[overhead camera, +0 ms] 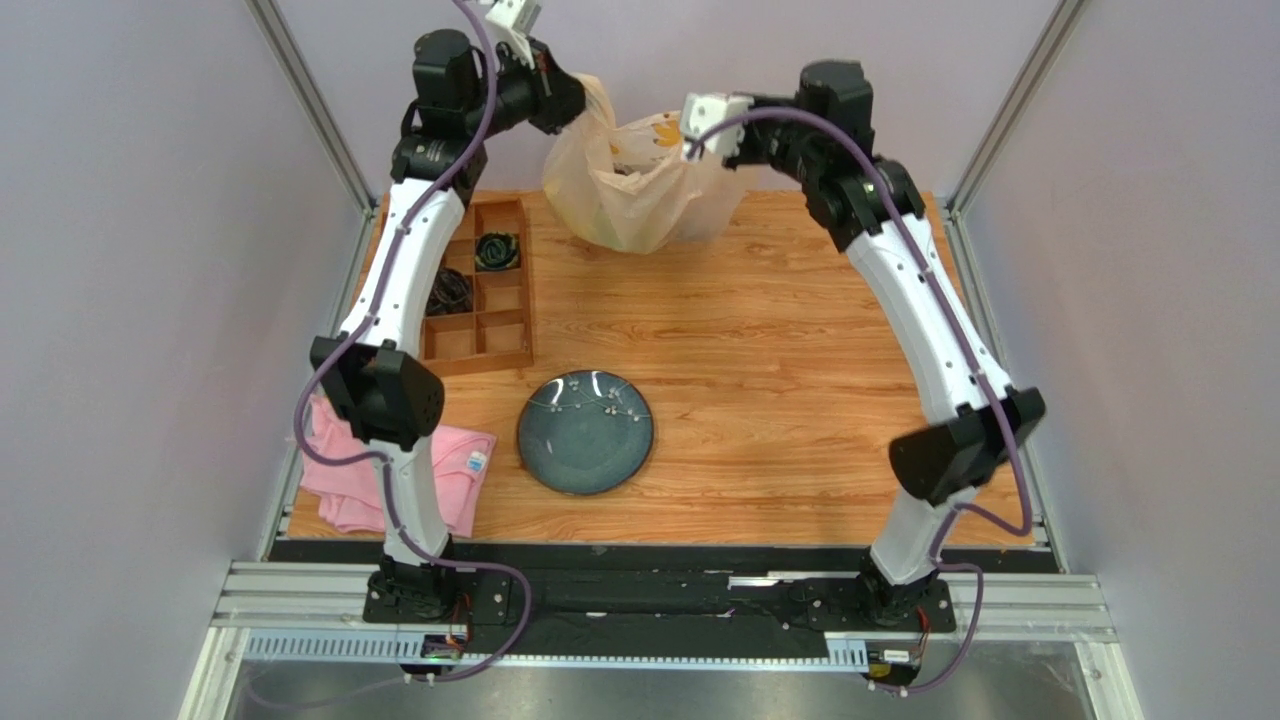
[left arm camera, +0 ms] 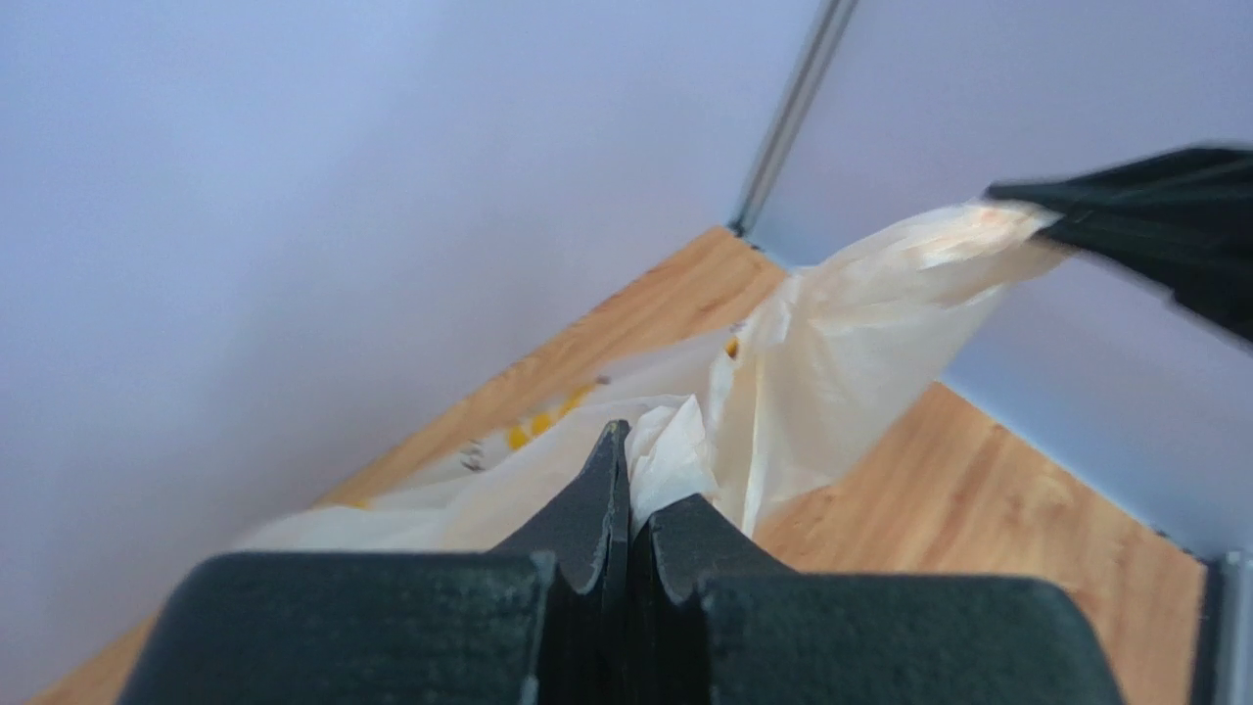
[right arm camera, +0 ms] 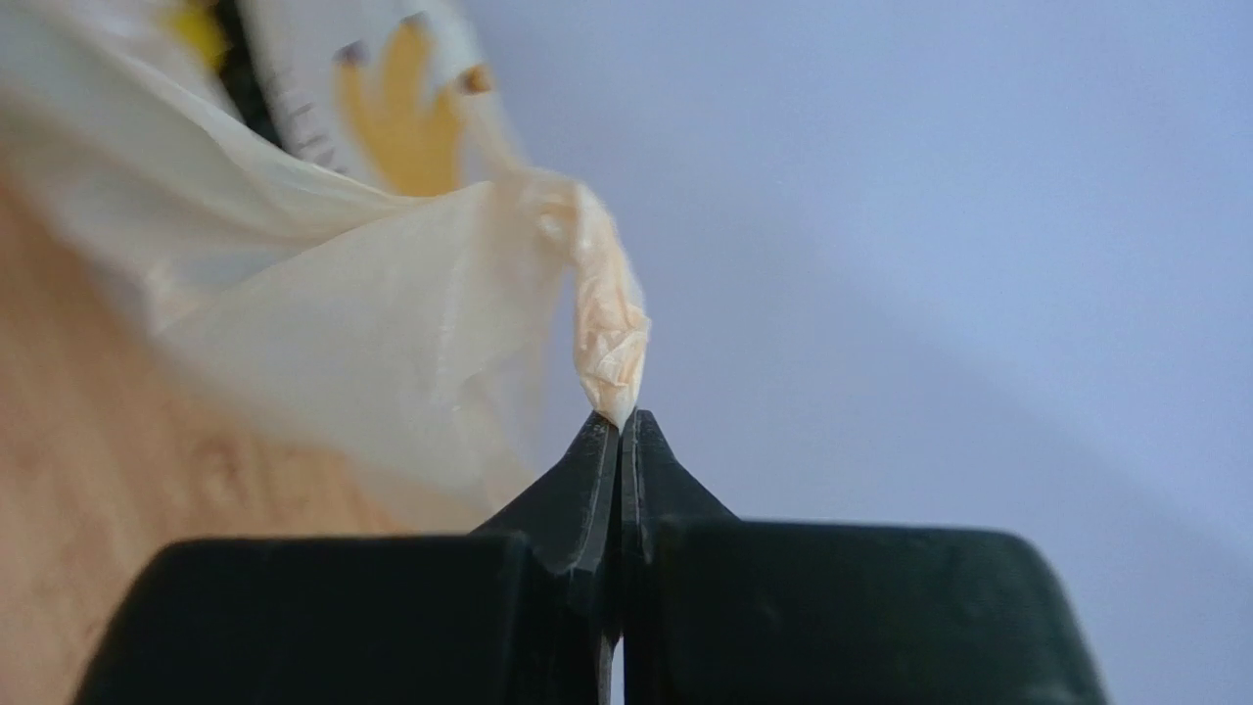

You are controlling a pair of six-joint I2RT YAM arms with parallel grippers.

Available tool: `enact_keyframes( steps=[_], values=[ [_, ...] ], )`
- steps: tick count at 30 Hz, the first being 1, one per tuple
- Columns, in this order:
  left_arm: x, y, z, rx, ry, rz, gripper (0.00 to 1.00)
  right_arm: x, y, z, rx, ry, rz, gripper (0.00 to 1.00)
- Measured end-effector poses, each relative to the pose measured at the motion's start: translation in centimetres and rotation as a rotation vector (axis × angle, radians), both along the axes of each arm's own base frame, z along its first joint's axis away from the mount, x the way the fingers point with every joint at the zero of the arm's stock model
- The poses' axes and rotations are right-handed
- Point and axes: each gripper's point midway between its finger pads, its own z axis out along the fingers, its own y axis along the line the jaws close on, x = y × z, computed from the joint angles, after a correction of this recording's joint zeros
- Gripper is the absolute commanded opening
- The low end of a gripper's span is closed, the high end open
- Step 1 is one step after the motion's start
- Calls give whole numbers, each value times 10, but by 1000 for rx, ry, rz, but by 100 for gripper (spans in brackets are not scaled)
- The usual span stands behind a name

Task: Take the fake fruits out of the plastic bag

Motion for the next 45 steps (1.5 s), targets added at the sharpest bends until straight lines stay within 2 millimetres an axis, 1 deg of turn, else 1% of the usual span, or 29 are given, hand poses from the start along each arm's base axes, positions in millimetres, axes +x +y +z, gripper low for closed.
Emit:
enact_keyframes(
  steps=[1,2,4,6,7,8,10,11,12,13,14,15,16,18,19,21,22,23,24,25,26,27,28,29,32,35,38,41,45],
  values=[
    [-10,-1,-1,-6,14,-12,0,-9,-4,-16,-31,22,3,0],
    [-22,-3,-6,-10,35,-26,0,-19,-11,-37,-67,53,5,0],
    [-49,-4,-24,-3,95,-52,0,-42,-27,-83,-147,123,6,0],
    [-75,-5,-56,13,171,-75,0,-67,-49,-136,-221,201,-6,20],
    [-84,-6,-70,21,209,-86,0,-78,-59,-159,-245,237,-13,30],
    [-93,-7,-91,32,266,-101,0,-95,-76,-197,-290,301,-30,41],
    [-105,-11,-129,51,376,-128,0,-119,-102,-257,-358,428,-72,49],
    [-111,-14,-151,62,443,-148,0,-130,-113,-285,-391,497,-91,64],
    [-117,-15,-173,72,514,-162,0,-139,-121,-304,-414,554,-105,75],
    [-121,-16,-192,81,577,-169,0,-153,-130,-323,-432,638,-125,92],
    [-124,-16,-207,88,630,-173,0,-163,-133,-331,-424,693,-135,100],
    [-127,-16,-222,95,681,-174,0,-169,-131,-329,-401,726,-138,100],
    [-130,-15,-232,101,718,-173,0,-172,-125,-318,-371,744,-131,100],
    [-132,-15,-238,104,749,-170,0,-168,-103,-275,-282,728,-101,99],
    [-131,-16,-237,100,747,-167,0,-165,-86,-241,-220,691,-77,98],
    [-126,-17,-229,87,730,-155,0,-163,-42,-164,-50,592,20,96],
    [-123,-18,-226,80,723,-147,0,-170,-22,-132,27,554,80,93],
    [-120,-18,-220,72,716,-140,0,-180,-7,-115,76,538,131,92],
    [-117,-19,-213,63,704,-136,0,-198,12,-103,119,538,203,91],
    [-114,-20,-206,56,691,-133,0,-210,21,-107,128,562,237,91],
    [-109,-21,-196,46,672,-130,1,-225,33,-118,130,592,280,89],
    [-106,-22,-187,42,654,-128,2,-239,44,-137,122,639,313,86],
    [-103,-22,-180,39,637,-127,2,-248,49,-156,108,689,320,81],
    [-100,-23,-171,36,614,-126,3,-256,56,-184,96,780,321,79],
    [-98,-22,-161,38,591,-122,4,-256,72,-239,116,1022,245,76],
    [-98,-20,-164,44,609,-111,3,-255,86,-280,179,1245,134,72],
    [-96,-19,-169,41,631,-97,3,-257,97,-306,273,1433,17,72],
    [-94,-19,-173,33,653,-86,3,-259,114,-320,429,1594,-88,72],
    [-93,-18,-173,26,659,-80,3,-267,121,-340,569,1752,-248,72]
  ],
)
